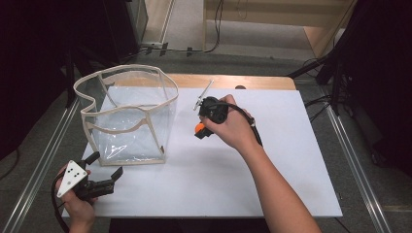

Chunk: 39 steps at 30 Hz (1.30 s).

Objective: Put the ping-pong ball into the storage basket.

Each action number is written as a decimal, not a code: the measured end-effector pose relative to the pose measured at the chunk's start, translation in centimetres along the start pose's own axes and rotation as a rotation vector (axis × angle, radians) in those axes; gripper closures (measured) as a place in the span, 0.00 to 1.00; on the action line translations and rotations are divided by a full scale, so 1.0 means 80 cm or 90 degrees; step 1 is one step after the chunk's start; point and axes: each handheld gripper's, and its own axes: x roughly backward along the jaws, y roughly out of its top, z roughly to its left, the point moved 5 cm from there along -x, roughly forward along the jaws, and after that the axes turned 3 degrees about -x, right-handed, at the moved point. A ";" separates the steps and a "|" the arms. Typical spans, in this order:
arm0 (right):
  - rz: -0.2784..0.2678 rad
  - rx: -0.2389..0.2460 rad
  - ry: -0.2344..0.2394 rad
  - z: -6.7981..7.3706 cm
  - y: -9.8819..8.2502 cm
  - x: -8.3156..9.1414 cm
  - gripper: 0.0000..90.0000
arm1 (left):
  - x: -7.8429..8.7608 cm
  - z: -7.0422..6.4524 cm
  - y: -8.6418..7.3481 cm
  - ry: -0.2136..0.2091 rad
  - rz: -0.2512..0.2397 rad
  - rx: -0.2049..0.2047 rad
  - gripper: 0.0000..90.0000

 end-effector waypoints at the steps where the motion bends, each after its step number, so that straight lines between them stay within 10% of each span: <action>1: 0.001 0.001 0.000 0.000 0.001 0.001 0.54 | 0.000 0.000 0.000 0.000 0.000 0.000 0.05; 39: -0.001 0.039 0.005 0.007 0.046 0.027 0.54 | 0.000 0.000 0.000 -0.001 0.001 -0.001 0.05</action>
